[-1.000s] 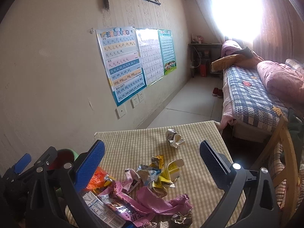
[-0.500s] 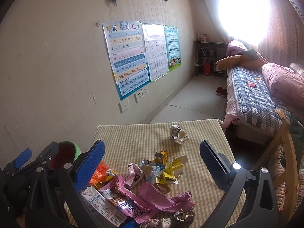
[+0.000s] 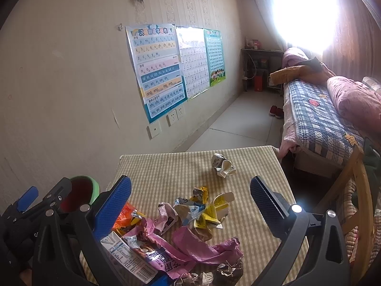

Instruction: Collect trash

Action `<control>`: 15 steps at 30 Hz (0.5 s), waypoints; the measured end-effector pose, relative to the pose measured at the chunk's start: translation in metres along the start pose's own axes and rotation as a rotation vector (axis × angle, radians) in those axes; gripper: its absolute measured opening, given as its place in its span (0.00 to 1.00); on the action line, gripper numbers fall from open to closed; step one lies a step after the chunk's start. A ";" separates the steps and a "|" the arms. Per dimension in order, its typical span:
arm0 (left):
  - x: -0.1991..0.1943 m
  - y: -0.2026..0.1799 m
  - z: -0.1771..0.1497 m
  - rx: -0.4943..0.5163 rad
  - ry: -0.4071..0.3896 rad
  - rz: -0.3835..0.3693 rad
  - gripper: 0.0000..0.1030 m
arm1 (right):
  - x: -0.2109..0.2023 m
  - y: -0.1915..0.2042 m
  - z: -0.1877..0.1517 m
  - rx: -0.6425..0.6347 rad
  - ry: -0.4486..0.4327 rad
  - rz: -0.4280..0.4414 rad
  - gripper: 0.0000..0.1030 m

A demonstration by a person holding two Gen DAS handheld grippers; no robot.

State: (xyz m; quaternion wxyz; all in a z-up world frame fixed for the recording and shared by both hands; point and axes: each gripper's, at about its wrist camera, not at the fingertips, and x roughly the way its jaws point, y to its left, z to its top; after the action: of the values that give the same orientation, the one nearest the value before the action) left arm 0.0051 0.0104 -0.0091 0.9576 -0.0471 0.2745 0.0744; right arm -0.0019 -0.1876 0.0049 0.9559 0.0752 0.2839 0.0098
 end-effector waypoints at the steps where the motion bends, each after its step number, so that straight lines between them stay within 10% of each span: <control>1: 0.000 0.000 0.000 0.000 0.000 0.000 0.96 | 0.000 0.000 0.000 0.000 0.000 0.000 0.93; 15: 0.000 -0.003 -0.002 0.003 0.008 -0.001 0.96 | 0.002 -0.002 -0.001 -0.001 0.002 -0.002 0.93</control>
State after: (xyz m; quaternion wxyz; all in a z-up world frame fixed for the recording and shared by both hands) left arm 0.0050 0.0077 -0.0106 0.9565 -0.0460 0.2785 0.0733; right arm -0.0010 -0.1890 0.0023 0.9557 0.0745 0.2847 0.0090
